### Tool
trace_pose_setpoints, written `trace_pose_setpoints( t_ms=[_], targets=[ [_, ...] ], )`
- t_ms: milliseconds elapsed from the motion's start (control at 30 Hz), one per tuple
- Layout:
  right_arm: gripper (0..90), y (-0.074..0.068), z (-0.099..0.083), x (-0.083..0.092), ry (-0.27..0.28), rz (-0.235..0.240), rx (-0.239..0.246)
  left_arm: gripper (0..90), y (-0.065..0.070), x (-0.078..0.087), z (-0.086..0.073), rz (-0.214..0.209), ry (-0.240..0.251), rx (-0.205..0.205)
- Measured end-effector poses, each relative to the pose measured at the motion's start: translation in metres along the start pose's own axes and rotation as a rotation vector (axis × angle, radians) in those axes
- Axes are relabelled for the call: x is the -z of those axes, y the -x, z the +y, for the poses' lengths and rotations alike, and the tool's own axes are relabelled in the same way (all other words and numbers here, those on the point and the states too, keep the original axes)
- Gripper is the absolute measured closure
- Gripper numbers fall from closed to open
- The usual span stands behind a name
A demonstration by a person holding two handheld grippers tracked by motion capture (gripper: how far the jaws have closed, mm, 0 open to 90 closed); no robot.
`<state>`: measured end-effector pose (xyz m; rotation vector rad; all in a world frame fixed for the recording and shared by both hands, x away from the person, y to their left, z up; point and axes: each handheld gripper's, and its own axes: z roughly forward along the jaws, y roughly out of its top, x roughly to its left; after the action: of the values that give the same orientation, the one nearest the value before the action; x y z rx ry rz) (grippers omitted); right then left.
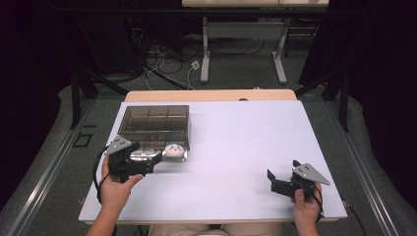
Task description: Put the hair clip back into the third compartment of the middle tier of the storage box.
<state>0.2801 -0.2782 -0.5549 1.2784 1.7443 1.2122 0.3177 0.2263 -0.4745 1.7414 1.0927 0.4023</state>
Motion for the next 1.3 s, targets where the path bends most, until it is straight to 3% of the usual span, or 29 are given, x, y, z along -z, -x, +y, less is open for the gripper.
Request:
trace_pose_setpoints(
  t_ms=[800,1300],
  targets=[
    [0.4,0.0,0.0,0.001,0.004,-0.004,0.003,3.1,-0.017,0.019,-0.042,0.072,0.042,-0.007],
    [0.4,0.0,0.0,0.001,-0.002,-0.002,0.004,3.1,-0.018,0.018,-0.06,0.071,0.023,-0.003]
  ],
)
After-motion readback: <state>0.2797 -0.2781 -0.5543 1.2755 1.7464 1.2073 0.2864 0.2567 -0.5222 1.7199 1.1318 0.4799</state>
